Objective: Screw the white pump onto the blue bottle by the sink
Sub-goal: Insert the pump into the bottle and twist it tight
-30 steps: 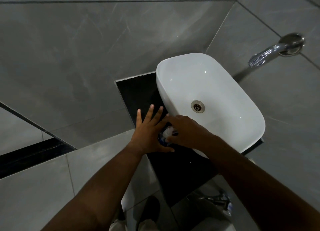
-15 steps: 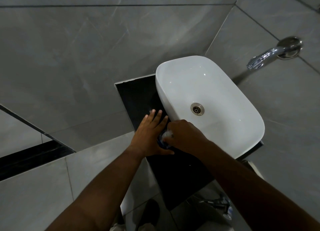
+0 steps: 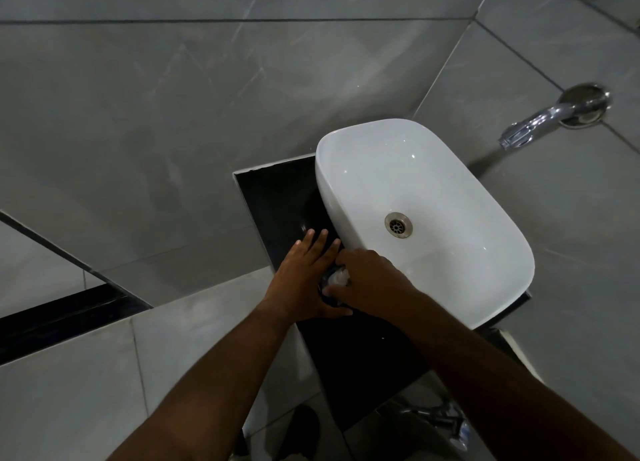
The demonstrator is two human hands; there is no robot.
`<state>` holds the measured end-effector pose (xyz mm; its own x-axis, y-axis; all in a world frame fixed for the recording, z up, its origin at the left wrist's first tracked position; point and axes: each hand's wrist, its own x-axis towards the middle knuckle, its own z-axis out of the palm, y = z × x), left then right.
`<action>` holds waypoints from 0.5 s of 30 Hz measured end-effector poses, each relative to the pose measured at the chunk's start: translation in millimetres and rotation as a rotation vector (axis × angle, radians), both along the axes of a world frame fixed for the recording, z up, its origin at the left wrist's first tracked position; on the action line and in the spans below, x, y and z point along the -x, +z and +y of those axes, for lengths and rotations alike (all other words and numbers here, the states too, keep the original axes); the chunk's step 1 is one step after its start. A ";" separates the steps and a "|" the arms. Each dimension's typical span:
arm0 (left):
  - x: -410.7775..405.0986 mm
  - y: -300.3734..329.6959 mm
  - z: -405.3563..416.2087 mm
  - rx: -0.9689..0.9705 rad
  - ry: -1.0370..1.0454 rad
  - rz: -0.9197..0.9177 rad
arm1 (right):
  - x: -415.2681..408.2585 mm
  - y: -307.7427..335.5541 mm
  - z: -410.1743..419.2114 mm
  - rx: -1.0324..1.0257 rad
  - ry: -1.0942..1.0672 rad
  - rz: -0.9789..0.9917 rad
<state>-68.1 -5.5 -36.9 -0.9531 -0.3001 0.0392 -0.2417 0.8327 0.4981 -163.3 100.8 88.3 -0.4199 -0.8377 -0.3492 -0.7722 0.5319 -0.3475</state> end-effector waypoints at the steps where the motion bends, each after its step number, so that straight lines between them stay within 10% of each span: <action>1: -0.2 0.5 -0.3 -0.023 0.001 0.007 | 0.5 1.5 0.3 0.001 0.027 -0.066; 10: 0.9 -3.3 0.2 0.001 -0.006 -0.011 | -4.5 5.6 -4.4 -0.036 0.033 0.137; 15: 0.1 -3.3 0.4 -0.019 0.000 0.021 | 6.8 14.9 -5.8 -0.090 0.076 -0.116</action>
